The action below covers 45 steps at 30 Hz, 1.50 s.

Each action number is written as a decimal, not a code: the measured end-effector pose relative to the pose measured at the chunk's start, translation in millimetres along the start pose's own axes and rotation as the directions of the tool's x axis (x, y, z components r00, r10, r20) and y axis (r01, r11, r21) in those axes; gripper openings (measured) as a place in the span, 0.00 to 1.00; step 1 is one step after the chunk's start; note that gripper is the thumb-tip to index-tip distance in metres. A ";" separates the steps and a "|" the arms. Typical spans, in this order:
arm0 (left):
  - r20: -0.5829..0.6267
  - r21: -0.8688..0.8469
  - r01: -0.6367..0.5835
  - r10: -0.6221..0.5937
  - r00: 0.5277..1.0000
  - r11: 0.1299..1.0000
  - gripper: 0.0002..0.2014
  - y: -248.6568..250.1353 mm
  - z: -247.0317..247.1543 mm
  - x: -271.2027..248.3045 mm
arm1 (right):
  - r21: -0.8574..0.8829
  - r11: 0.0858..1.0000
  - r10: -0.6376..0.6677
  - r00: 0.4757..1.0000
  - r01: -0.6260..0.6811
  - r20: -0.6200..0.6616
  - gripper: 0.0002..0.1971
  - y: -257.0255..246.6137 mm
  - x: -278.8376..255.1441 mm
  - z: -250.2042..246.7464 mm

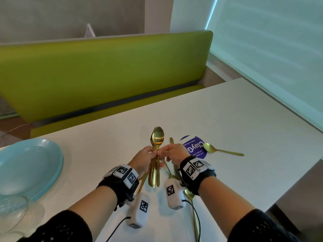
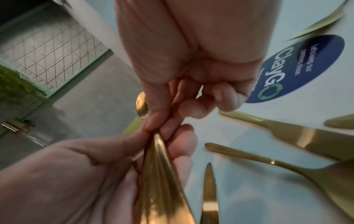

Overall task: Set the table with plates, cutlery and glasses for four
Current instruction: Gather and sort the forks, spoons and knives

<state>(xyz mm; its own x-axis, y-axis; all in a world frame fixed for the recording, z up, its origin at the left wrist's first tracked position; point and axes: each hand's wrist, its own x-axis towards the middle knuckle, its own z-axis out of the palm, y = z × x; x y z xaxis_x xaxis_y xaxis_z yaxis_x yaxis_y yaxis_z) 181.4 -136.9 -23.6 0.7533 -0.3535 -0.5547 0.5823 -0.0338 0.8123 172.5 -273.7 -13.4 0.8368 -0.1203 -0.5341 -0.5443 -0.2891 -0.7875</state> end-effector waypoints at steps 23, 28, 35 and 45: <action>0.087 0.203 0.034 -0.053 0.995 0.979 0.04 -36.1 22.0 -22.6 | -0.501 0.749 0.297 0.896 -0.433 -0.331 0.21 105.7 -75.0 -33.4; 0.069 0.205 0.052 -0.067 0.995 0.977 0.06 -42.1 21.8 -25.7 | -0.530 0.697 0.336 0.873 -0.483 -0.353 0.24 120.3 -77.4 -20.0; 0.068 0.182 0.050 -0.064 0.996 0.982 0.05 -39.5 17.5 -29.4 | -0.546 0.673 0.348 0.865 -0.499 -0.362 0.20 125.5 -79.3 -18.4; 0.166 0.064 0.067 -0.077 0.983 0.996 0.05 -30.7 13.0 -40.6 | 0.098 0.981 0.177 0.978 -0.166 -0.115 0.06 54.7 -86.5 -25.3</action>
<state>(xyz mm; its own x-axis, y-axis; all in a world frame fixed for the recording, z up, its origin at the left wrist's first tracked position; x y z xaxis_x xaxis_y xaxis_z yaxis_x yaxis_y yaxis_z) 128.9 -133.7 -23.7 0.6448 -0.4999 -0.5782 0.6110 -0.1173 0.7829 71.8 -303.2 -2.5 0.7288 -0.2782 -0.6257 -0.6786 -0.1709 -0.7144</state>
